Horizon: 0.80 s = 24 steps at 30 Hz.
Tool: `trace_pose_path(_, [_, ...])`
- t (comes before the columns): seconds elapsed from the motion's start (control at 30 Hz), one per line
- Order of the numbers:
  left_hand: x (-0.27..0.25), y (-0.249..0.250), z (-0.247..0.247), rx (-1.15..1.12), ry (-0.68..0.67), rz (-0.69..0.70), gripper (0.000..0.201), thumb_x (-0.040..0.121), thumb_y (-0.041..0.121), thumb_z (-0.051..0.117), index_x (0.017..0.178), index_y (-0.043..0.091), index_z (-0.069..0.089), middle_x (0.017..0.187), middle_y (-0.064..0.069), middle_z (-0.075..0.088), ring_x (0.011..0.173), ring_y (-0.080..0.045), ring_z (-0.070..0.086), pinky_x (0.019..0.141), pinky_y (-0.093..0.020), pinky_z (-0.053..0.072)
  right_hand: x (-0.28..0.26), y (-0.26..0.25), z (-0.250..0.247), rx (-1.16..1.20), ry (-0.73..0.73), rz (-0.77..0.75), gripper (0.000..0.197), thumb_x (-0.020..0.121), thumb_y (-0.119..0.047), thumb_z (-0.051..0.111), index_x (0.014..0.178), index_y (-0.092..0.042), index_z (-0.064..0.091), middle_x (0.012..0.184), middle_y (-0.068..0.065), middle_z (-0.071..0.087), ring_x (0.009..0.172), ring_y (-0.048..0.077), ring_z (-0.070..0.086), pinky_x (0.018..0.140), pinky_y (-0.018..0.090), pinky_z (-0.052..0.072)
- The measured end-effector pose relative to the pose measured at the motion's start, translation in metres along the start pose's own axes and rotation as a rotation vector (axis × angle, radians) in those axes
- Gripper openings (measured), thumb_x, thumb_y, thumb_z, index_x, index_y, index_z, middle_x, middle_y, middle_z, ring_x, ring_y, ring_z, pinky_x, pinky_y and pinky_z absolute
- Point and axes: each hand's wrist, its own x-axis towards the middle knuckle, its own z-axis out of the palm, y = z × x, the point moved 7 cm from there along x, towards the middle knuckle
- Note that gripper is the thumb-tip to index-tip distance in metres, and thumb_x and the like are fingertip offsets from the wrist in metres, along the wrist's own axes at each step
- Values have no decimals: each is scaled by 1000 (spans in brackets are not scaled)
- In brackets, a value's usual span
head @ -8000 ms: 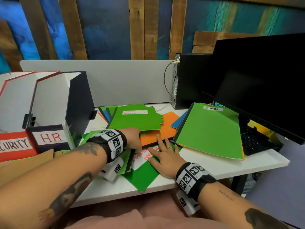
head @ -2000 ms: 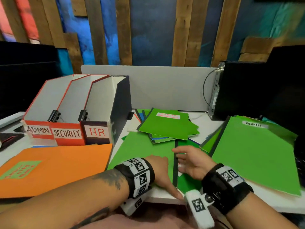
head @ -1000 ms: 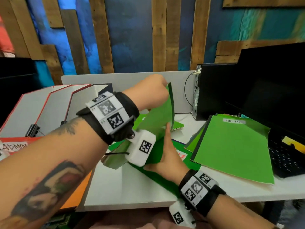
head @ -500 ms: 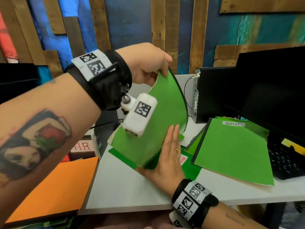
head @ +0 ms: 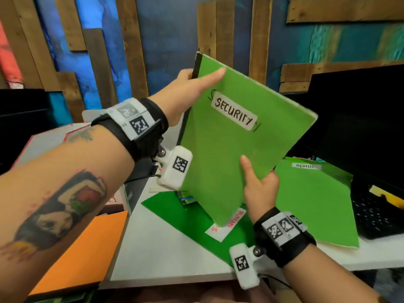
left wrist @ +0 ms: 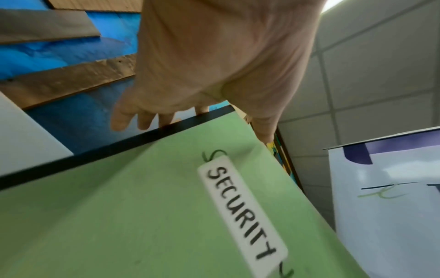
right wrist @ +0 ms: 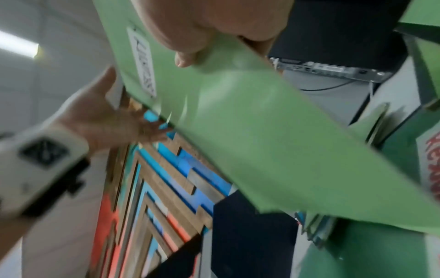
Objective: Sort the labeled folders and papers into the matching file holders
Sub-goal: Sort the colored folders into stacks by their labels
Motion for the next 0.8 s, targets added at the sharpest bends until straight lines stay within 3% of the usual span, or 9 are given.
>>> trace_pose_path(0.07, [4,-23,-4,-15,18,12,89,67,61,86,136,21,48,118,9,72,99,-10,72,82,-35,61,10,3,-8,5,48,69,83,80,-54,78,140,-4,49,123,0,59,111,18,57,103,30,38])
trace_pose_path(0.13, [8,-53,-7,27,47,-1,77,66,40,93,128,15,55,112,2,75,95,-14,75,84,-40,62,17,12,-13,5,73,156,106,80,-49,79,156,-1,24,158,8,37,146,23,34,118,34,25])
trace_pose_path(0.2, [11,-89,-16,120,113,-63,58,70,21,93,118,11,62,106,-3,76,90,-20,75,81,-41,62,21,21,-10,4,11,237,109,79,-47,81,159,-7,18,165,8,26,151,27,27,122,44,25])
trace_pose_path(0.27, [14,-129,-26,151,163,-144,47,68,17,93,109,12,70,99,-6,77,86,-26,76,81,-46,62,19,40,-4,-50,-81,386,104,79,-43,84,158,-13,23,162,8,32,145,30,38,117,50,35])
trace_pose_path(0.37, [14,-179,-36,170,212,-257,40,69,16,93,101,11,70,97,-8,77,86,-30,74,83,-50,61,9,64,7,-196,-276,569,77,78,-35,85,140,-7,49,134,10,61,114,29,63,91,46,55])
trace_pose_path(0.43, [9,-204,-39,273,232,-325,44,73,17,90,108,8,66,105,-11,73,94,-31,71,88,-49,59,-5,70,13,-356,-447,641,66,83,-34,81,136,-6,53,129,4,59,123,31,57,101,43,48])
trace_pose_path(0.5, [3,-220,-36,434,183,-394,57,76,21,88,122,3,60,118,-15,68,104,-34,68,93,-45,57,-19,66,16,-592,-669,604,66,86,-41,77,139,-10,51,140,1,53,132,29,49,108,39,40])
trace_pose_path(0.6, [-12,-237,-24,763,-19,-517,77,81,35,84,137,-5,49,133,-18,61,119,-33,62,99,-38,52,-41,61,20,-1108,-1011,403,71,87,-61,67,138,-12,54,139,1,57,116,22,56,99,32,45])
trace_pose_path(0.8, [-27,-250,-16,929,-129,-557,71,88,36,77,138,-4,47,136,-16,58,123,-31,59,100,-35,50,-78,77,31,-1553,-1291,243,65,82,-78,58,87,-13,57,85,-1,57,80,20,57,67,30,48])
